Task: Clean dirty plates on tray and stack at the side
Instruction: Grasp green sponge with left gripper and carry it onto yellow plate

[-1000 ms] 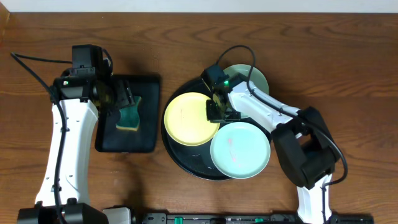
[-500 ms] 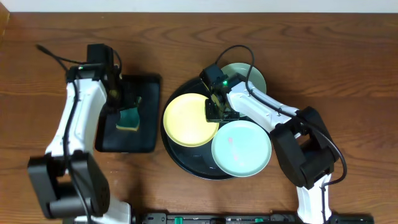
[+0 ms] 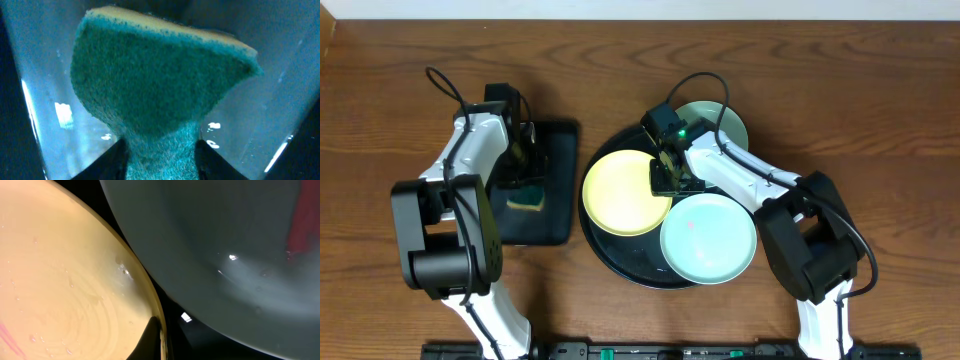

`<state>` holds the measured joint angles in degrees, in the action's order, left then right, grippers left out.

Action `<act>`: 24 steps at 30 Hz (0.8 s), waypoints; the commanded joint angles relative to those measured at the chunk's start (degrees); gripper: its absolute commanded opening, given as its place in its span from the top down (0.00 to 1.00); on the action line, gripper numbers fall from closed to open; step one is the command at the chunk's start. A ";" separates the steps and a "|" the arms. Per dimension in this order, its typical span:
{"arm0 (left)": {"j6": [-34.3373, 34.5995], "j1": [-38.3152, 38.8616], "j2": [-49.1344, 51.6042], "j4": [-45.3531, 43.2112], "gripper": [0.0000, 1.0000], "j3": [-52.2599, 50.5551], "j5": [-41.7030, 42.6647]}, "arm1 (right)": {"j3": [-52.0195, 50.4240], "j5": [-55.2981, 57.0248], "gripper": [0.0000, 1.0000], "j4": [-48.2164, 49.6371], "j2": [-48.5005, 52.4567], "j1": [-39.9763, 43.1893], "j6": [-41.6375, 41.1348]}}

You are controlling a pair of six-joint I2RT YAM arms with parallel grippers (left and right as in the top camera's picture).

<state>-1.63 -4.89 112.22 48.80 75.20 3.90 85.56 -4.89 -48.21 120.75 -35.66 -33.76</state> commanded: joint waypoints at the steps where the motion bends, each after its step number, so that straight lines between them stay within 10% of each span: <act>1: -1.38 -0.35 1.99 -1.38 0.67 0.74 -0.33 | 0.24 0.33 0.99 0.63 1.25 -0.94 0.17; 7: -1.38 -0.35 2.43 -1.57 0.92 0.74 -0.33 | 0.24 0.33 0.99 0.72 1.25 -0.92 0.15; 18: -1.29 -0.35 -3.93 5.53 0.93 6.67 0.87 | 0.24 0.28 0.99 1.11 1.25 -0.90 0.13; 24: 2.51 0.24 -9.42 6.32 0.93 7.13 15.08 | 0.15 -1.86 0.99 2.27 1.25 -0.31 0.11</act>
<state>-2.00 -5.04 105.97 54.33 80.51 9.91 85.56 -5.37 -47.62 120.75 -35.59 -33.76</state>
